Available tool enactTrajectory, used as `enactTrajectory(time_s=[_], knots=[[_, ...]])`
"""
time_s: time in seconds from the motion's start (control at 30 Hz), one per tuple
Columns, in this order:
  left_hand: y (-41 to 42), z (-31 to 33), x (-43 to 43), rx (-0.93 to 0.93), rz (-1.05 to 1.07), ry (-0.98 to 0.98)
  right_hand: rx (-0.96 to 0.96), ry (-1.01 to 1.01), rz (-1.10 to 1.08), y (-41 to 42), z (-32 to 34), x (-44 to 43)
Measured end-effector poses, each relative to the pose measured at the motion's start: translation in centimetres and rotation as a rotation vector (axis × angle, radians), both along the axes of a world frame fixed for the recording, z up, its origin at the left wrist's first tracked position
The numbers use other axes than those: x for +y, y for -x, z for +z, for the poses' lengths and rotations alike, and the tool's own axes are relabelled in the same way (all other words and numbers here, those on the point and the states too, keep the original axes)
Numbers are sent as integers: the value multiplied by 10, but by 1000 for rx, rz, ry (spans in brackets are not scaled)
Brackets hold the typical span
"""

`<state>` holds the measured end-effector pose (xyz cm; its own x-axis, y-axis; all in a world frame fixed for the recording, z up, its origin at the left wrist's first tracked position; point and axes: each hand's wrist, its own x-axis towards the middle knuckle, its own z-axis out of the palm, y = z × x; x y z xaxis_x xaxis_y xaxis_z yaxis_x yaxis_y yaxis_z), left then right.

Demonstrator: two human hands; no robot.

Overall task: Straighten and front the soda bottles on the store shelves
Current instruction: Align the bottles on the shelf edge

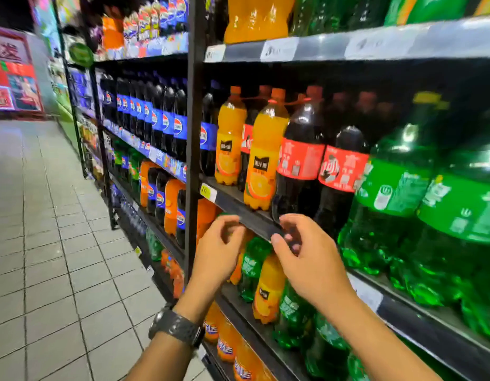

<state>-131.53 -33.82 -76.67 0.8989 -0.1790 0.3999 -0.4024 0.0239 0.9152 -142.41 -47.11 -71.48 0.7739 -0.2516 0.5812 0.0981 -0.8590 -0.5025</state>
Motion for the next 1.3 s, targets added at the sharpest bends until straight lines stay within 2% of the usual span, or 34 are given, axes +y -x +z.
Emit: enactTrajectory(time_s=[0.13,0.23,0.37,0.5,0.63,0.7,0.87,1.03,1.07,1.17,1.3], knots=[[-37,74,-7,-15,11,-135,-91,231,-93,-18,93,-7],[-69,116,-15,61,-66,-274,-103,364,-193,-35,164,-21],[-88,136,-23,261,-201,-363,144,455,-250,-55,215,-33],[-93,144,-29,401,-331,-408,352,432,-281,-69,233,-36],[-99,153,-35,446,-403,-452,444,405,-280,-74,243,-36],[-103,153,-40,456,-420,-435,432,420,-305,-74,241,-35],[-113,137,-44,430,-473,-394,274,619,-311,-83,233,-26],[-131,142,-33,422,-458,-375,364,672,-255,-126,232,-11],[-139,146,-29,382,-409,-388,388,649,-273,-134,234,-10],[-169,164,-10,101,-139,-494,419,579,-308,-156,241,-7],[-207,200,8,-244,-67,-509,484,446,-401,-190,250,-3]])
